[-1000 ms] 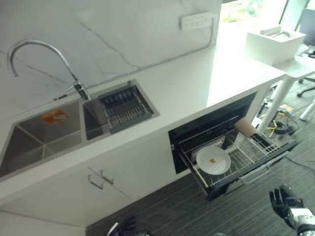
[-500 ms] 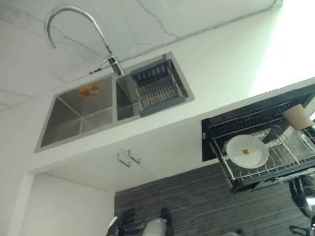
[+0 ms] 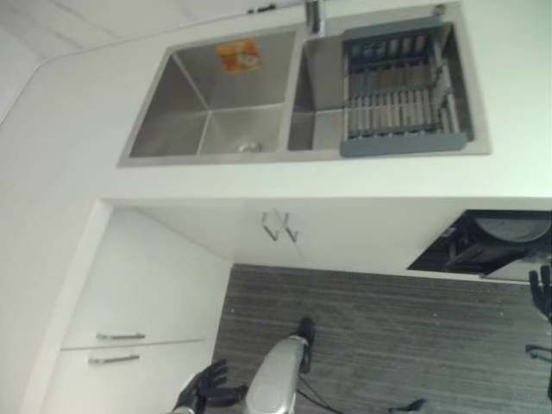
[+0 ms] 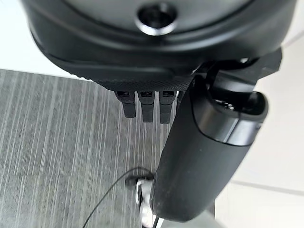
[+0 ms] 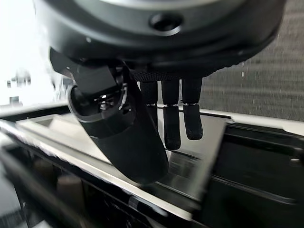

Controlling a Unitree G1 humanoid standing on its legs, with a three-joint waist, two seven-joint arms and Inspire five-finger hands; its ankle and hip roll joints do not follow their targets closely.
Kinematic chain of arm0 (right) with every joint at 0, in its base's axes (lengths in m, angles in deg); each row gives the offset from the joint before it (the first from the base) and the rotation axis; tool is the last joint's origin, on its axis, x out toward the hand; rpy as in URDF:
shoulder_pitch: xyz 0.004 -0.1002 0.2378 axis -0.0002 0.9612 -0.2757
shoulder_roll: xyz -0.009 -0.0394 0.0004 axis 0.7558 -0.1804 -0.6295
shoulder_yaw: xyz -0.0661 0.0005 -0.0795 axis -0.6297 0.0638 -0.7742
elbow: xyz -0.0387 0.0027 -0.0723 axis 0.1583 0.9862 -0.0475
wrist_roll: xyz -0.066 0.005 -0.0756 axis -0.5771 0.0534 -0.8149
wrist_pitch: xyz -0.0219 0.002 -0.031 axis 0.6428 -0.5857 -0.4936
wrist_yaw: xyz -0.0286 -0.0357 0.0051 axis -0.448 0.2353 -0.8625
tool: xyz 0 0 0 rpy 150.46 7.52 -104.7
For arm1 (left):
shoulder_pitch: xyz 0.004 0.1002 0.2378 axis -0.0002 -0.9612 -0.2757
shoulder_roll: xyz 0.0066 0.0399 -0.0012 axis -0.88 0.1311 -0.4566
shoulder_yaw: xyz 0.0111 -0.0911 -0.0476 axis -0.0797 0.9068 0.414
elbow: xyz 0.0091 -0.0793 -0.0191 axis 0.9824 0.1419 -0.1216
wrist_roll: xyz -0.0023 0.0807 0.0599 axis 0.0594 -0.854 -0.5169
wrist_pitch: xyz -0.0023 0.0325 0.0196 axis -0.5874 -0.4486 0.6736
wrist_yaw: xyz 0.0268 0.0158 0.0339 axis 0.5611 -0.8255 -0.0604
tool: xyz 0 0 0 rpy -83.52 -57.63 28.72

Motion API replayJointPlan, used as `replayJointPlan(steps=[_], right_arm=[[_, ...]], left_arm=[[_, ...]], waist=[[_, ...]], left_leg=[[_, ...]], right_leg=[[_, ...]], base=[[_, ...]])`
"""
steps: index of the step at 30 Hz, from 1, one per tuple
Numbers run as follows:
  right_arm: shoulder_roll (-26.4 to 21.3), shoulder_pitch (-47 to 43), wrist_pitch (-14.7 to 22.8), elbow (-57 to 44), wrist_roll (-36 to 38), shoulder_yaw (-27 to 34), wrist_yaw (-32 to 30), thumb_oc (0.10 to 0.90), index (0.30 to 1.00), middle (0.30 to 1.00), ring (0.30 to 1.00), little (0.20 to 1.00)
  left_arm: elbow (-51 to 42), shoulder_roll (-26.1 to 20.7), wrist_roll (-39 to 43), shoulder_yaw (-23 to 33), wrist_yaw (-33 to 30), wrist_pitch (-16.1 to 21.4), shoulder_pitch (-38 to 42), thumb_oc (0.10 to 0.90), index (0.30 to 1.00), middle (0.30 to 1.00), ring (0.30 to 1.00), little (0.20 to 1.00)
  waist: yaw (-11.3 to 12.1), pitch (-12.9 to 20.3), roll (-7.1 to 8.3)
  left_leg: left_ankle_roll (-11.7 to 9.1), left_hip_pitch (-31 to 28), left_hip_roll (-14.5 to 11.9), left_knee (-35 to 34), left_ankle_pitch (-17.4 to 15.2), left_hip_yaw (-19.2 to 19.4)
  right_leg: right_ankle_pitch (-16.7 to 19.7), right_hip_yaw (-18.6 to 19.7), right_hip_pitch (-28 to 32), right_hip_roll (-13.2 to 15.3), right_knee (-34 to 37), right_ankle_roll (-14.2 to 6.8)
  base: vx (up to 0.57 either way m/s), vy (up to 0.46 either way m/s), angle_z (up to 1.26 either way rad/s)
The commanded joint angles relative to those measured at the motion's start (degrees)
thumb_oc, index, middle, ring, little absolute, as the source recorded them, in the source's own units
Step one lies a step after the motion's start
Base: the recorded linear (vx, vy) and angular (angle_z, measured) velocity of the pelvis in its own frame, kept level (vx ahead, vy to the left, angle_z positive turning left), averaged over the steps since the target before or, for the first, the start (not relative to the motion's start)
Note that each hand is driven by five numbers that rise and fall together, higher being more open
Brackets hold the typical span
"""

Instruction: Place the dishes in the dishwasher.

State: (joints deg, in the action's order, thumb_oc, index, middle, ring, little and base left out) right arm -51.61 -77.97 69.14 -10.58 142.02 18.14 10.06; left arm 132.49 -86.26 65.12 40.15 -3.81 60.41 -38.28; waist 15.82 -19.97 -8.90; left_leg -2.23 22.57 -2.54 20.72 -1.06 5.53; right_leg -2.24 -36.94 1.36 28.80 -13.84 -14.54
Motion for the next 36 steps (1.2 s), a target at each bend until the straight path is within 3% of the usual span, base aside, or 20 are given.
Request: replayJointPlan(steps=[1, 5, 8, 14, 15, 16, 17, 18, 22, 28, 32, 36], right_arm=[[-5.17, -13.44, 3.95, -7.41, -0.53, -6.75, 7.81, 0.400, 0.300, 0.300, 0.300, 0.300], [-6.20, -16.51, 5.37, -6.74, -1.02, -8.49, 9.20, 0.400, 0.300, 0.300, 0.300, 0.300], [-6.23, -18.62, 8.45, -7.64, -2.24, -9.46, 12.79, 0.400, 0.300, 0.300, 0.300, 0.300], [-5.68, -19.10, 8.87, -7.66, -5.60, -10.13, 15.00, 0.400, 0.300, 0.300, 0.300, 0.300], [-5.31, -18.44, 10.92, -7.97, -12.97, -10.54, 15.26, 0.400, 0.300, 0.300, 0.300, 0.300], [-5.03, -18.05, 11.84, -8.38, -15.57, -10.95, 15.20, 0.400, 0.300, 0.300, 0.300, 0.300], [-4.14, -16.64, 14.09, -10.06, -24.23, -12.34, 14.76, 0.400, 0.300, 0.300, 0.300, 0.300], [-3.60, -14.34, 16.51, -11.98, -31.85, -13.78, 13.08, 0.800, 0.900, 0.900, 0.900, 0.900], [0.34, -6.41, 22.24, -20.18, -43.56, -16.20, 8.39, 0.800, 0.900, 0.900, 0.900, 0.900], [11.89, 11.11, 29.45, -33.73, -55.09, -17.50, 0.27, 0.800, 0.900, 0.900, 0.900, 0.900], [16.81, 18.75, 30.38, -35.99, -53.80, -16.85, 1.30, 0.800, 0.900, 0.900, 0.900, 0.900], [21.12, 25.31, 28.79, -34.69, -52.49, -15.78, 5.42, 0.800, 0.900, 0.900, 0.900, 0.900]], left_arm=[[0.67, -5.66, 3.38, 0.46, -1.25, 1.88, 1.38, 0.800, 0.900, 0.900, 0.900, 0.900], [1.44, -6.11, 3.41, 1.25, -0.72, 2.83, 2.02, 0.800, 0.900, 0.900, 0.900, 0.900], [1.67, -6.79, 3.99, 1.70, -0.53, 3.60, 2.70, 0.800, 0.900, 0.900, 0.900, 0.900], [1.06, -6.79, 4.25, 2.10, -0.52, 4.79, 2.98, 0.800, 0.900, 0.900, 0.900, 0.900], [0.80, -6.75, 4.32, 2.43, -0.54, 5.17, 3.07, 0.800, 0.900, 0.900, 0.900, 0.900], [0.74, -6.79, 4.44, 2.56, -0.53, 5.35, 3.06, 0.800, 0.900, 0.900, 0.900, 0.900], [0.44, -6.82, 4.89, 3.10, -0.44, 6.27, 2.84, 0.800, 0.900, 0.900, 0.900, 0.900], [-0.01, -6.86, 5.01, 3.70, -0.63, 6.67, 2.80, 0.800, 0.900, 0.900, 0.900, 0.900], [-2.88, -6.59, 4.88, 4.89, -2.19, 7.49, 3.12, 0.800, 0.900, 0.900, 0.900, 0.900], [-8.19, -5.90, 6.29, 6.49, -3.32, 6.92, 2.71, 0.800, 0.900, 0.900, 0.900, 0.900], [-8.72, -4.93, 7.16, 7.58, -1.75, 6.02, 2.53, 0.800, 0.900, 0.900, 0.900, 0.900], [-6.86, -2.92, 7.11, 8.57, -1.19, 4.12, 2.94, 0.800, 0.900, 0.900, 0.900, 0.900]], waist=[[3.75, 1.93, 0.16], [4.44, 1.39, 0.76], [4.84, 1.20, 1.46], [4.59, 1.35, 2.30], [4.38, 1.36, 2.59], [4.34, 1.32, 2.72], [4.09, 1.38, 3.15], [3.63, 1.49, 3.68], [1.62, 1.33, 5.23], [-2.77, 2.30, 7.19], [-5.39, 3.50, 8.08], [-8.65, 5.27, 8.84]], left_leg=[[-6.36, -4.57, -4.30, -3.54, -4.40, -0.40], [-6.11, -3.17, -4.08, -3.54, -4.20, -1.15], [-6.01, -2.29, -4.16, -3.54, -4.09, -1.64], [-6.13, -1.75, -5.07, -3.54, -3.97, -1.33], [-6.13, -1.95, -5.33, -3.54, -4.08, -1.23], [-6.11, -2.03, -5.41, -3.54, -4.08, -1.18], [-6.11, -2.25, -5.77, -3.54, -4.08, -0.94], [-6.06, -2.66, -6.15, -3.54, -4.14, -0.66], [-5.82, -4.28, -7.38, -3.54, -4.69, 0.47], [-5.04, -7.12, -9.89, -3.54, -4.22, 3.79], [-5.32, -9.47, -11.68, -3.54, -4.37, 5.63], [-5.68, -12.56, -13.05, -3.54, -4.54, 7.14]], right_leg=[[0.15, 4.20, -4.86, 0.06, -3.35, 0.30], [0.79, 3.33, -5.46, 0.17, -3.35, 0.21], [1.27, 2.98, -5.92, 0.21, -3.35, 0.12], [1.40, 3.34, -6.65, -0.46, -3.35, 0.05], [1.48, 3.46, -6.68, -0.72, -3.35, 0.07], [1.52, 3.51, -6.65, -0.81, -3.35, 0.08], [1.50, 3.70, -6.57, -1.13, -3.35, 0.09], [1.57, 3.81, -6.53, -1.46, -3.35, 0.15], [1.72, 5.00, -6.31, -2.54, -3.35, 0.32], [1.83, 6.99, -6.29, -4.18, -3.35, 1.49], [0.70, 8.97, -5.92, -5.47, -3.35, 1.70], [-0.62, 11.17, -5.22, -6.90, -3.35, 1.99]], base=[[0.00, -0.079, 0.23], [0.02, -0.055, 0.13], [0.02, -0.042, 0.07], [-0.01, -0.009, 0.04], [0.00, 0.000, 0.00], [-0.03, -0.004, -0.02], [-0.03, -0.008, -0.04], [-0.03, -0.017, -0.12], [-0.04, -0.022, -0.23], [-0.09, 0.010, -0.33], [-0.05, 0.016, -0.30], [-0.01, 0.044, -0.30]])
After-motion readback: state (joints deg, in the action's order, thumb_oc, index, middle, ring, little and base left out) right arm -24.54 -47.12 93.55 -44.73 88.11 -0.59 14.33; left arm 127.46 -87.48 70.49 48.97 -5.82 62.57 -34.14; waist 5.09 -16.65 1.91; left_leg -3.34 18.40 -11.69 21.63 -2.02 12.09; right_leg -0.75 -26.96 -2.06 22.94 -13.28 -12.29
